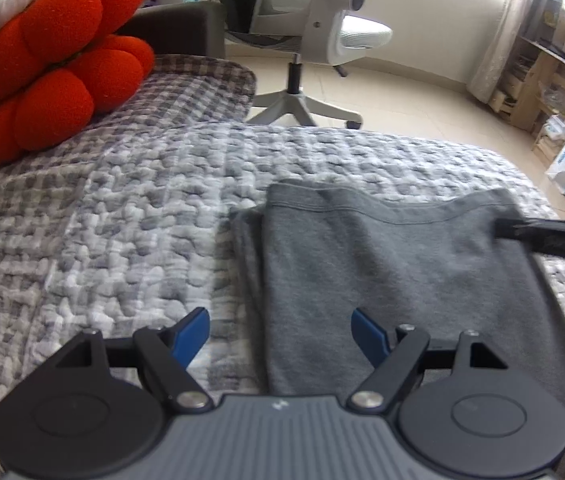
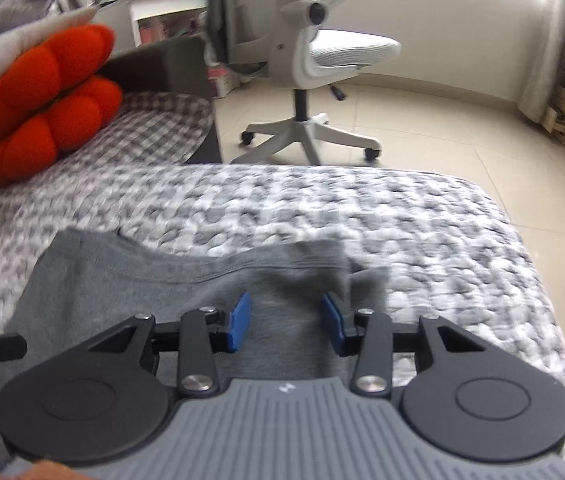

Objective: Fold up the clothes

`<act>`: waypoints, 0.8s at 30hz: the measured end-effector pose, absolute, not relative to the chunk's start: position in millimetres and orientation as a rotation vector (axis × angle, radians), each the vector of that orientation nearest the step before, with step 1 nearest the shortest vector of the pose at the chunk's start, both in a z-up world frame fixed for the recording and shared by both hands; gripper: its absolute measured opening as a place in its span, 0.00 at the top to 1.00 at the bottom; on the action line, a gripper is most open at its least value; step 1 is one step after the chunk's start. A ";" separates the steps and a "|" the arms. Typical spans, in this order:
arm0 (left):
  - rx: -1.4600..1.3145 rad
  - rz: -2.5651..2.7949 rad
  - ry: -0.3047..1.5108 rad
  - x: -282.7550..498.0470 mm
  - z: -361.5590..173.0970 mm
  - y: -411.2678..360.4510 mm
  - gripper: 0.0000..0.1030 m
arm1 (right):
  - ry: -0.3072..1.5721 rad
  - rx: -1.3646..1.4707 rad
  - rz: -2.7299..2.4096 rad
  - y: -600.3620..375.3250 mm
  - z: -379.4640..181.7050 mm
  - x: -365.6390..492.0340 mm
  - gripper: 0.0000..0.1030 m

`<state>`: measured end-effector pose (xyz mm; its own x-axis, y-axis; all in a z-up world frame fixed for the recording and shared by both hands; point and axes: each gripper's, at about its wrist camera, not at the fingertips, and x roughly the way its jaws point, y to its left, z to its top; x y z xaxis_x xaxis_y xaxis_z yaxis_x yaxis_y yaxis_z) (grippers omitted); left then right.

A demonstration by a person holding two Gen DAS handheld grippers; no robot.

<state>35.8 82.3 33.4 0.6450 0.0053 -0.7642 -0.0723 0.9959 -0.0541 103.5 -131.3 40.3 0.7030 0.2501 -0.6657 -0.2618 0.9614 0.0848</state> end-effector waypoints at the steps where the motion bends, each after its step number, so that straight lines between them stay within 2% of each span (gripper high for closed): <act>1: -0.087 0.049 0.871 37.2 33.4 84.5 0.23 | 0.738 0.001 0.271 -136.1 42.5 103.3 0.57; 6: -0.130 0.036 0.836 41.5 39.4 90.9 0.23 | 0.722 0.072 0.258 -152.3 51.4 99.7 0.57; 13: -0.058 -0.180 0.718 51.6 44.6 57.7 0.23 | 0.728 0.061 0.291 -147.1 52.4 92.2 0.57; 18: 0.001 -0.256 0.730 72.3 27.9 43.8 0.23 | 0.739 0.047 0.324 -144.1 48.6 85.1 0.57; 24: -0.008 -0.166 0.755 99.5 14.5 67.2 0.26 | 0.829 -0.006 0.305 -140.0 29.0 89.6 0.57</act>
